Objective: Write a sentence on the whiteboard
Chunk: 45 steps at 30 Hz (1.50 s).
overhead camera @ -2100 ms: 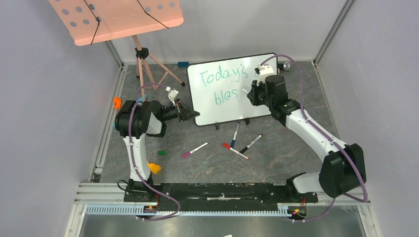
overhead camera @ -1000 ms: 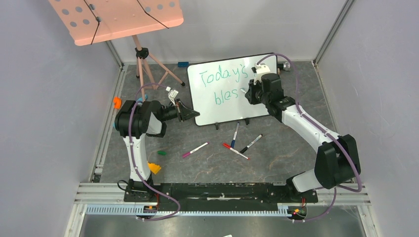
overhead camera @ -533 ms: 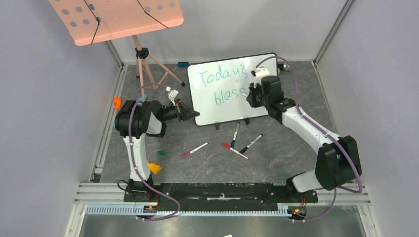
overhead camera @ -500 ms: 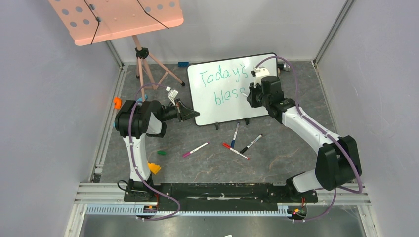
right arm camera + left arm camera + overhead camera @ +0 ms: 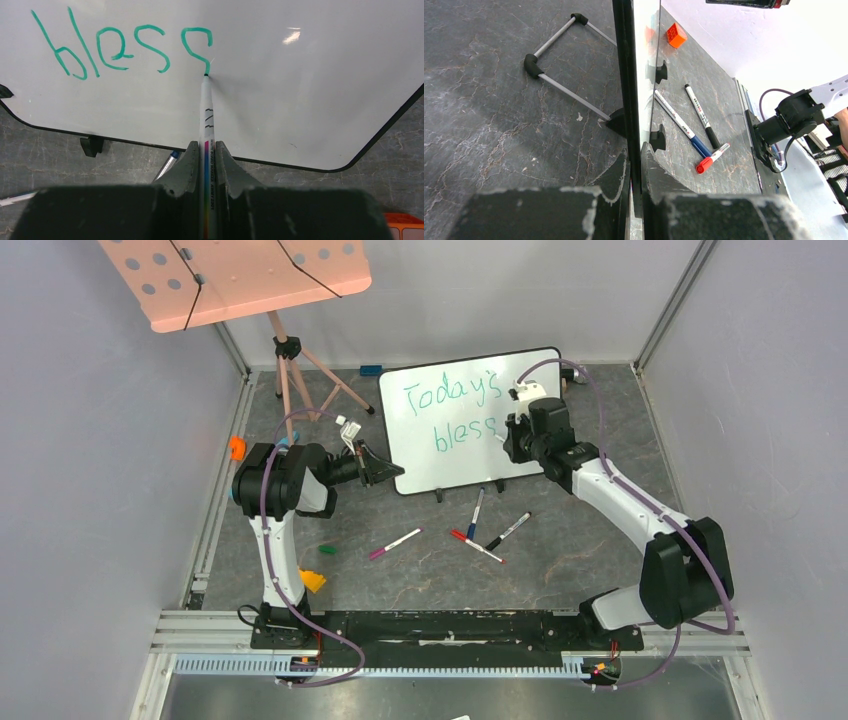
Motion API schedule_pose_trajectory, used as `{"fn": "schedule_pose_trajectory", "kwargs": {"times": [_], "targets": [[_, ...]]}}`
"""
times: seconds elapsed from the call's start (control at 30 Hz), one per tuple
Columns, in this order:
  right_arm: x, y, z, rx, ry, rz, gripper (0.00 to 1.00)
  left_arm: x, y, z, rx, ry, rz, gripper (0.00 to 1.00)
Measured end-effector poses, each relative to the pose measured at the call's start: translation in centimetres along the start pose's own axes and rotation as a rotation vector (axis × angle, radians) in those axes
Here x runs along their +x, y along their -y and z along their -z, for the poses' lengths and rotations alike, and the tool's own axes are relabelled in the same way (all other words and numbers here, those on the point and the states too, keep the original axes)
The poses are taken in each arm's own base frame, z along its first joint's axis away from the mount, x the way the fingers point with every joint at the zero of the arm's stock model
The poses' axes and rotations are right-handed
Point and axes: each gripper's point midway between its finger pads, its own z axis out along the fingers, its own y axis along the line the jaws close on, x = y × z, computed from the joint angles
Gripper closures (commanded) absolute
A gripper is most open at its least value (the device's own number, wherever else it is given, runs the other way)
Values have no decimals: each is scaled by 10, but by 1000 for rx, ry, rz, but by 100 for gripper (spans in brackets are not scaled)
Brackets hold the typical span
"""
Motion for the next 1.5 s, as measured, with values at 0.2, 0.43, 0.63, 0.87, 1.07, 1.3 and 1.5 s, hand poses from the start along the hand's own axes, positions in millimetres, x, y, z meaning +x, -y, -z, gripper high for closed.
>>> {"fn": "schedule_pose_trajectory", "kwargs": {"times": [0.2, 0.43, 0.63, 0.87, 1.07, 1.3, 1.5], "targets": [[8, -7, 0, -41, -18, 3, 100, 0, 0, 0, -1, 0, 0, 98], [6, -20, 0, -117, -7, -1, 100, 0, 0, 0, 0, 0, 0, 98], [4, -25, 5, -149, -5, -3, 100, 0, 0, 0, 0, 0, -1, 98], [-25, -11, 31, -109, 97, -25, 100, 0, 0, 0, 0, 0, -1, 98], [-34, 7, 36, -15, 134, -43, 100, 0, 0, 0, 0, 0, -1, 98], [-32, 13, 33, 18, 129, -45, 100, 0, 0, 0, 1, 0, -1, 98], [-33, 14, 32, 25, 133, -46, 100, 0, 0, 0, 1, 0, -1, 98]]}}
